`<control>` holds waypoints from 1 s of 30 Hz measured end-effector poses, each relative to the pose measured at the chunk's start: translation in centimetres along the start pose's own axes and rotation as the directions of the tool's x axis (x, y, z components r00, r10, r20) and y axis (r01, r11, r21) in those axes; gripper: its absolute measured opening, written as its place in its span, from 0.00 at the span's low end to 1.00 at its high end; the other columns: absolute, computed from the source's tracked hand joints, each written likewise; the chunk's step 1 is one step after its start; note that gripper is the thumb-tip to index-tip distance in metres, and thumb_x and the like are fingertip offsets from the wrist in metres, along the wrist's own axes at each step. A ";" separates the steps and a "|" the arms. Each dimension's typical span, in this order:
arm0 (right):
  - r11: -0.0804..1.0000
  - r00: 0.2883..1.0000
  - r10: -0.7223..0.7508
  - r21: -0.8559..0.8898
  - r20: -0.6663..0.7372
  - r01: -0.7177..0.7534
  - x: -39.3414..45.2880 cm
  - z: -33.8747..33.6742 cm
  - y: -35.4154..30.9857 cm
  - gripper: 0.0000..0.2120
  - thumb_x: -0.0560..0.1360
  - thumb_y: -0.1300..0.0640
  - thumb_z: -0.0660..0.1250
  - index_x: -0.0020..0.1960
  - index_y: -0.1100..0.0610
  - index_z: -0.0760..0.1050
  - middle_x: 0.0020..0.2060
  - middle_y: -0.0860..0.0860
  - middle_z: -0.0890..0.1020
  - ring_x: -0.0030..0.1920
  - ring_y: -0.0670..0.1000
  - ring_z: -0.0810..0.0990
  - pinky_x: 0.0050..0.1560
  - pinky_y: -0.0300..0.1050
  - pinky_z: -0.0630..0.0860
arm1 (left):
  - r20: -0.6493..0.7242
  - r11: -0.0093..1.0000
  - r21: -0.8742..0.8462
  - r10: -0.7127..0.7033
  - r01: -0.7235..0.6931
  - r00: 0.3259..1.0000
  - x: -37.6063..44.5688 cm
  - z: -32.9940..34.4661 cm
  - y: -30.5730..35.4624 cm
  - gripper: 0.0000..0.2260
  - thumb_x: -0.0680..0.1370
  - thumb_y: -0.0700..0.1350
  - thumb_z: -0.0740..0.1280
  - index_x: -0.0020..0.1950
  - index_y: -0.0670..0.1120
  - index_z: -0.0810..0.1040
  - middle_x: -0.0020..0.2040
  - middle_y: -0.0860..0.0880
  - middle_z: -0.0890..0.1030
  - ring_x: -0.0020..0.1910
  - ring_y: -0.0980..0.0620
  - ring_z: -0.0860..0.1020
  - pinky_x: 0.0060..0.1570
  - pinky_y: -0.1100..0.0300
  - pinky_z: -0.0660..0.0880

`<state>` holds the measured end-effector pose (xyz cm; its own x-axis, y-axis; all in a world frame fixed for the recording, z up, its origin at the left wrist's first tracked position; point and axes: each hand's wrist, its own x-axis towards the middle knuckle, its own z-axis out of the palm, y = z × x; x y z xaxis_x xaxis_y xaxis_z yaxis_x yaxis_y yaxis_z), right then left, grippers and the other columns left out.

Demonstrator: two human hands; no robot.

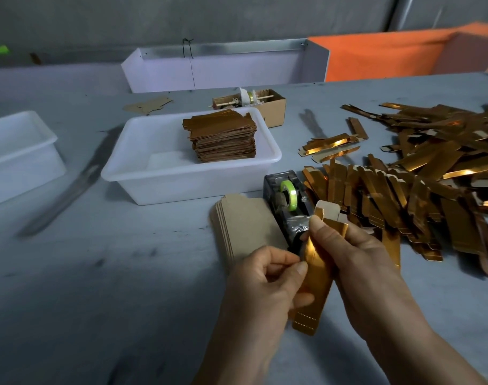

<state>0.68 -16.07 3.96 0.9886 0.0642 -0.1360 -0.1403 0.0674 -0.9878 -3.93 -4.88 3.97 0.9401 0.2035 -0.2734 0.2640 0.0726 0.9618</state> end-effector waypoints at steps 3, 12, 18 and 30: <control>0.999 1.000 -0.016 -0.033 -0.014 0.016 0.1 0.3 -0.4 0.18 0.75 0.46 0.63 0.29 0.51 0.75 0.21 0.47 0.74 0.24 0.42 0.75 0.26 0.32 0.72 | 0.043 0.998 -0.055 -0.005 0.007 0.999 -0.2 0.2 0.2 0.02 0.74 0.39 0.71 0.42 0.46 0.81 0.35 0.50 0.84 0.33 0.55 0.83 0.35 0.63 0.79; 0.975 0.994 -0.055 -0.209 0.096 0.074 1.8 -0.6 -2.3 0.19 0.70 0.37 0.57 0.42 0.49 0.78 0.36 0.44 0.83 0.42 0.45 0.81 0.45 0.42 0.74 | -0.045 0.982 -0.191 -0.009 0.000 0.999 0.7 -1.0 0.6 0.09 0.74 0.39 0.70 0.34 0.46 0.83 0.30 0.49 0.80 0.26 0.58 0.74 0.26 0.68 0.72; 0.876 0.998 -0.056 -0.479 -0.001 0.049 4.5 -3.0 -1.7 0.06 0.77 0.50 0.63 0.42 0.46 0.76 0.41 0.45 0.79 0.42 0.43 0.75 0.36 0.39 0.66 | -0.270 0.973 -0.228 -0.043 -0.020 0.962 2.1 -3.0 0.4 0.05 0.76 0.41 0.67 0.41 0.44 0.80 0.30 0.50 0.77 0.24 0.60 0.71 0.22 0.69 0.66; 0.869 0.994 0.097 -0.492 0.053 -0.058 5.2 -1.6 -0.2 0.10 0.74 0.49 0.67 0.41 0.55 0.79 0.40 0.51 0.81 0.44 0.49 0.77 0.34 0.38 0.67 | -0.236 0.963 -0.268 -0.077 0.011 0.969 2.9 -3.0 -0.2 0.06 0.77 0.42 0.67 0.40 0.45 0.80 0.33 0.47 0.76 0.25 0.58 0.69 0.23 0.68 0.64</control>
<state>5.98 -17.35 3.28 0.9660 0.1235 -0.2269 -0.1528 -0.4351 -0.8873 -1.88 -1.34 2.96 0.8396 0.4219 -0.3421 0.2068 0.3340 0.9196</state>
